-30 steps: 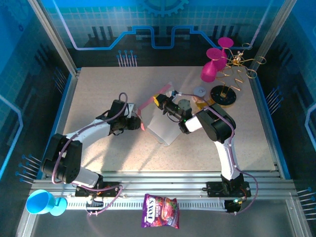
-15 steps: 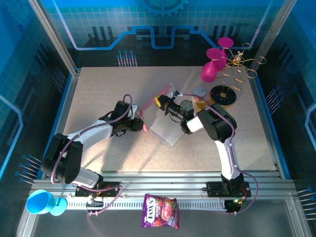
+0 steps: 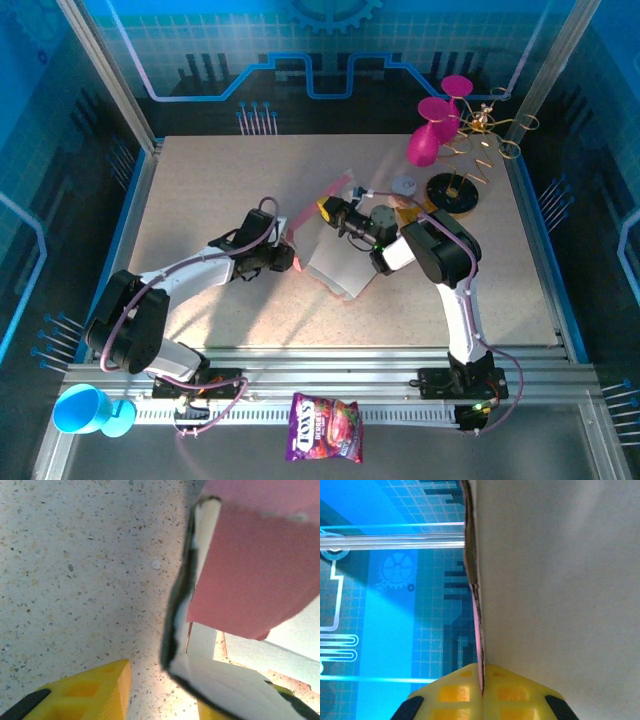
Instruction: Fold the paper box
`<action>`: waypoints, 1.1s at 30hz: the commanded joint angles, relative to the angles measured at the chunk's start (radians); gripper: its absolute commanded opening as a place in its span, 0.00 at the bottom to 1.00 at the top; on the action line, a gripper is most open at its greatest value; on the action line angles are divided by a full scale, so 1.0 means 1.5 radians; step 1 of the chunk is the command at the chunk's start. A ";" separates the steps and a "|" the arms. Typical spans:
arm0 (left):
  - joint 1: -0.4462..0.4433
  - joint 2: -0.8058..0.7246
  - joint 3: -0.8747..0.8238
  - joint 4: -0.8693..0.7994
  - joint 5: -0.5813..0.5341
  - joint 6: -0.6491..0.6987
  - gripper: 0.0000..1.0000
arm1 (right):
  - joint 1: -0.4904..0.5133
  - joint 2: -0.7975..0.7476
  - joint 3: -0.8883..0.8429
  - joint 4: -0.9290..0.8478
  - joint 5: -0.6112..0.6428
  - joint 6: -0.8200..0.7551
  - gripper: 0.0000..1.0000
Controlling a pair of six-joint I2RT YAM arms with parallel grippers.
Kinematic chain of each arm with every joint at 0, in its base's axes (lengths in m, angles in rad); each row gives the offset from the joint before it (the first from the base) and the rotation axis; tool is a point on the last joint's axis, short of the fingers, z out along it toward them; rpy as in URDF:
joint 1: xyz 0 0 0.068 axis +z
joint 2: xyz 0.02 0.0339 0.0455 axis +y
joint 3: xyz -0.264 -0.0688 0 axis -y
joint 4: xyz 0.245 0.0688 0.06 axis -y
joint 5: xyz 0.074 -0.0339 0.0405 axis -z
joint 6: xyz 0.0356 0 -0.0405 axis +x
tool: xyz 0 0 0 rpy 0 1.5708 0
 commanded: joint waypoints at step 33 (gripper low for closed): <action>-0.142 -0.037 -0.025 0.045 -0.164 -0.057 0.40 | -0.044 -0.036 -0.099 -0.007 -0.165 -0.100 0.00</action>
